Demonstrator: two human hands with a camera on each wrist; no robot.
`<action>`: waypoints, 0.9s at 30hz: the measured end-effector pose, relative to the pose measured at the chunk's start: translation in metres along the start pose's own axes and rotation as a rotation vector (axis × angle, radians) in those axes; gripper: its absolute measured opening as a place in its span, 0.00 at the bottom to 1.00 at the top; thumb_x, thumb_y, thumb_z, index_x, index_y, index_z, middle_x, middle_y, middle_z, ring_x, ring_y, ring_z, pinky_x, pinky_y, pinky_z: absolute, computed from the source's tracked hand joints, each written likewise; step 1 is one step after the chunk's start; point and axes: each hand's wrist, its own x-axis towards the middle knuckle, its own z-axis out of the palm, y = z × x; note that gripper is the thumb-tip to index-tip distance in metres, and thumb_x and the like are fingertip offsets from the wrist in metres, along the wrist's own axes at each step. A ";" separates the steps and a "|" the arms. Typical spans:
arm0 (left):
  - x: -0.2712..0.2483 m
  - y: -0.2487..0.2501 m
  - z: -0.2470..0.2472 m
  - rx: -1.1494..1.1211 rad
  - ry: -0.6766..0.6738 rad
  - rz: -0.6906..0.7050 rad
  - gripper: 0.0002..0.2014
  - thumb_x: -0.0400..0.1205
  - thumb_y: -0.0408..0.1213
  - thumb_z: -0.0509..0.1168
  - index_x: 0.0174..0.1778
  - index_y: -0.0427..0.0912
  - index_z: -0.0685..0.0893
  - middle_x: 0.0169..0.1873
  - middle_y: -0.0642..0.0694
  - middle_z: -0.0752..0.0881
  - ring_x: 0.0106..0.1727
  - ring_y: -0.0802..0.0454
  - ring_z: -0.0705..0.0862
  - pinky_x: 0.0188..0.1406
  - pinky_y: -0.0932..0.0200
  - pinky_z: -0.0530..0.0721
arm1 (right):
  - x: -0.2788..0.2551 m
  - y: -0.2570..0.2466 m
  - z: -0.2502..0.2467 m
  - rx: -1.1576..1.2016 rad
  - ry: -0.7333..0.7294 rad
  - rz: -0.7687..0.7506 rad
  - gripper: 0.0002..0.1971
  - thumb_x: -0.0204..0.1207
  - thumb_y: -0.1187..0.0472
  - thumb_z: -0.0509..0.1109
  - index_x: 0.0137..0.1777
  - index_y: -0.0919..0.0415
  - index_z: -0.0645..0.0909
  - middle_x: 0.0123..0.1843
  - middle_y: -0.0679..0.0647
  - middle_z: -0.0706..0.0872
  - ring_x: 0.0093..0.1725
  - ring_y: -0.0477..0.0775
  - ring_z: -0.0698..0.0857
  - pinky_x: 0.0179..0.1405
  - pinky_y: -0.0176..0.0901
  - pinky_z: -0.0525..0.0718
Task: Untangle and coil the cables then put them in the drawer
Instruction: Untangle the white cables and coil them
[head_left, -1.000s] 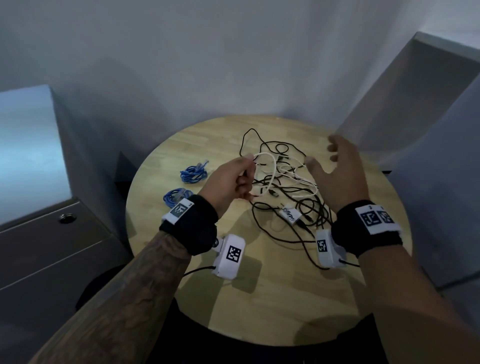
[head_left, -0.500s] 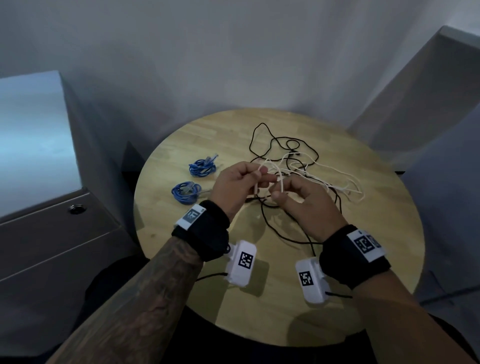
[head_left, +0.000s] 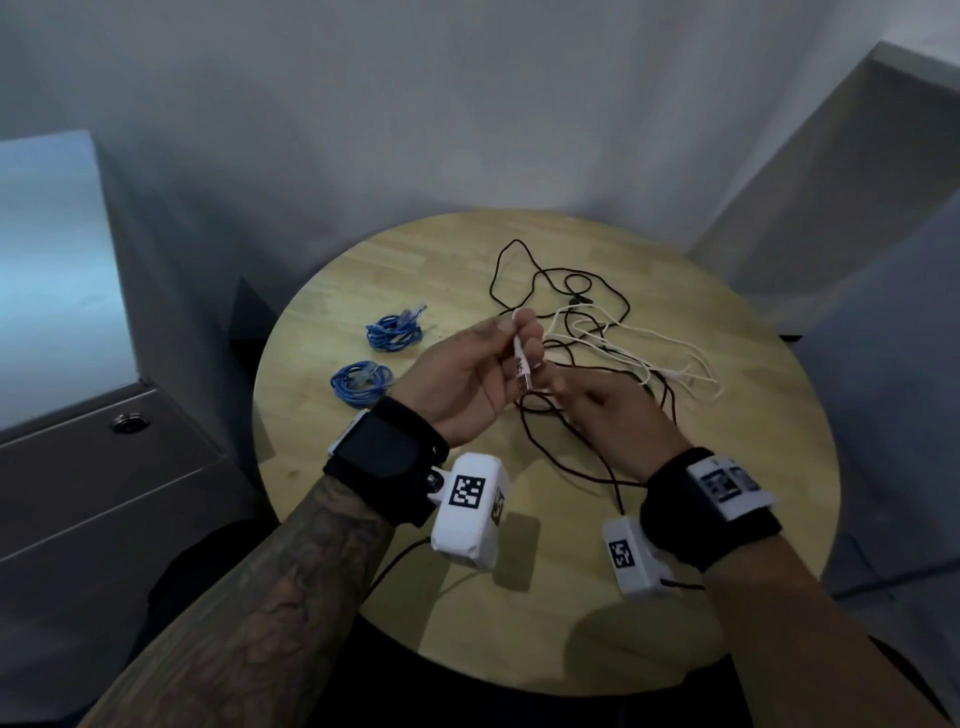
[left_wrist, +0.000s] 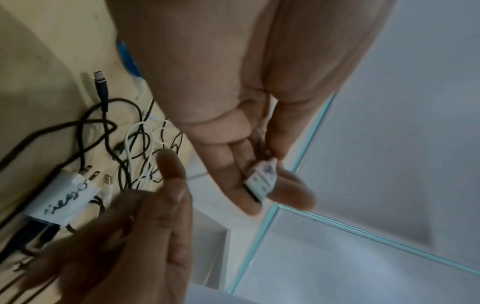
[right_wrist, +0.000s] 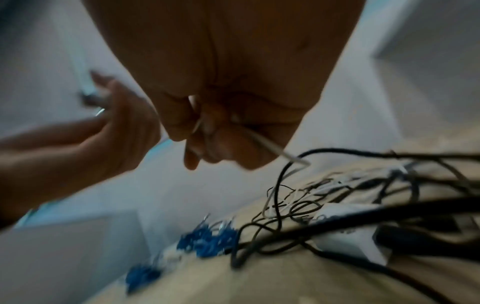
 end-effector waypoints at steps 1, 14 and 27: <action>0.003 -0.001 -0.002 -0.006 0.053 0.043 0.09 0.87 0.31 0.54 0.52 0.36 0.80 0.38 0.45 0.90 0.38 0.54 0.89 0.48 0.54 0.90 | -0.003 -0.003 0.006 -0.081 -0.097 -0.019 0.11 0.87 0.52 0.62 0.58 0.46 0.86 0.28 0.31 0.81 0.28 0.35 0.78 0.31 0.27 0.73; 0.019 -0.032 -0.018 1.183 0.106 0.297 0.07 0.85 0.27 0.61 0.50 0.36 0.84 0.39 0.49 0.86 0.39 0.59 0.83 0.41 0.62 0.80 | -0.015 -0.029 -0.017 0.130 0.045 -0.106 0.04 0.76 0.66 0.76 0.41 0.60 0.91 0.34 0.51 0.91 0.34 0.46 0.86 0.38 0.38 0.82; 0.011 -0.022 -0.009 0.750 0.115 0.175 0.08 0.87 0.26 0.58 0.50 0.34 0.83 0.34 0.48 0.88 0.35 0.53 0.85 0.38 0.60 0.82 | -0.009 -0.032 -0.024 0.183 0.123 -0.128 0.05 0.78 0.66 0.75 0.46 0.57 0.92 0.40 0.47 0.92 0.42 0.40 0.88 0.46 0.33 0.82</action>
